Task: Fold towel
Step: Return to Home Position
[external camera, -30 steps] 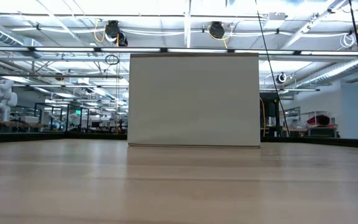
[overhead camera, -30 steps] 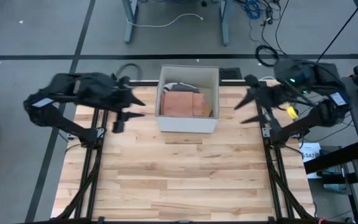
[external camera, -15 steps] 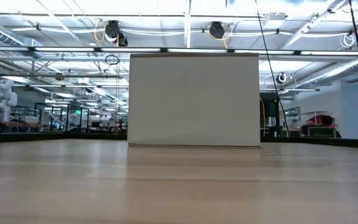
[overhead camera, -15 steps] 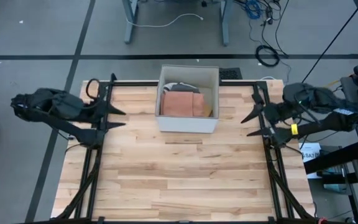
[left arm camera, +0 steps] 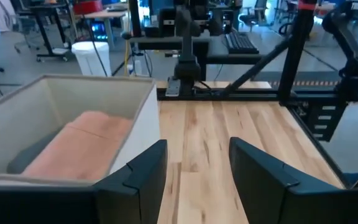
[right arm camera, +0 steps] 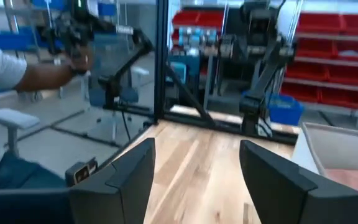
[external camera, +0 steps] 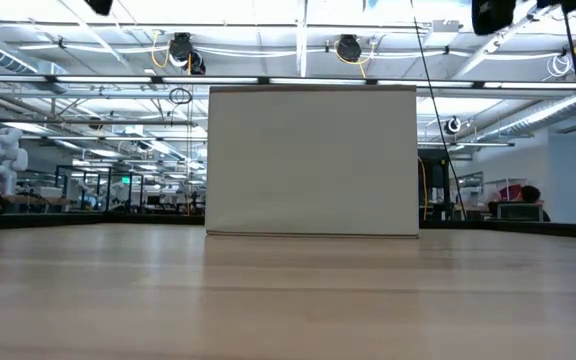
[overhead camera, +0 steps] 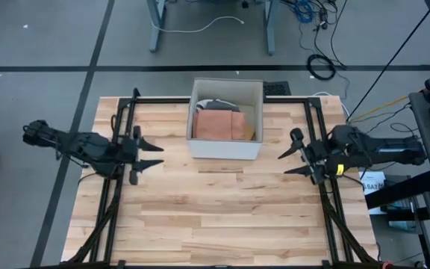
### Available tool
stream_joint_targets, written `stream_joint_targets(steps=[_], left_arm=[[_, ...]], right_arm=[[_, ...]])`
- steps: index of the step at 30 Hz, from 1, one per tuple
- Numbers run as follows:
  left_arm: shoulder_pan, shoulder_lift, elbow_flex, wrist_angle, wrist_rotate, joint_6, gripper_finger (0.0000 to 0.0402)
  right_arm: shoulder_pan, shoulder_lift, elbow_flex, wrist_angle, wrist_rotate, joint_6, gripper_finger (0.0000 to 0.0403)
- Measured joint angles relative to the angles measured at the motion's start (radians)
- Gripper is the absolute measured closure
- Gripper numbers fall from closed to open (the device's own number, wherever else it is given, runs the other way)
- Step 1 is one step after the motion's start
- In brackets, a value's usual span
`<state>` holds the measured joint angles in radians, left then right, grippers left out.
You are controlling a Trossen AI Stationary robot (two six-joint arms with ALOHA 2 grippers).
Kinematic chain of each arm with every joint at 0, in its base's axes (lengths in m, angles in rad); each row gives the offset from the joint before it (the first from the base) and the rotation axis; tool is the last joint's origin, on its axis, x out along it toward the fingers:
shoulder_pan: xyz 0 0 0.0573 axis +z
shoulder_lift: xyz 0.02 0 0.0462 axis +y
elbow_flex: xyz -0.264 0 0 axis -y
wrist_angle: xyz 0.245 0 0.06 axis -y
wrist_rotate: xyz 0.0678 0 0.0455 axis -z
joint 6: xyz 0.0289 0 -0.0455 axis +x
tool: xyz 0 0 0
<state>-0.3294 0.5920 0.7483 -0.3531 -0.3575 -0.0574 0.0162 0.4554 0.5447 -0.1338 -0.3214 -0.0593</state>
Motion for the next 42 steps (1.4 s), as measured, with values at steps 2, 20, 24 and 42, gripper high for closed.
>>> stream_joint_targets(steps=[2,20,24,42], left_arm=[[0.000,-0.018,-0.075,0.077,0.000,0.008,0.0223],[0.002,-0.210,-0.514,0.534,-0.058,0.045,0.0223],[0.002,-0.298,-0.584,0.577,-0.076,0.066,0.0223],[0.002,-0.581,-0.740,0.548,-0.122,0.094,0.0223]], right_arm=[[0.000,-0.016,-0.076,0.110,-0.001,0.017,0.0184],[-0.002,-0.244,-0.410,0.339,0.003,0.000,0.0184],[-0.004,-0.350,-0.451,0.330,0.009,-0.015,0.0184],[-0.019,-0.453,-0.493,0.234,0.081,-0.026,0.0184]])
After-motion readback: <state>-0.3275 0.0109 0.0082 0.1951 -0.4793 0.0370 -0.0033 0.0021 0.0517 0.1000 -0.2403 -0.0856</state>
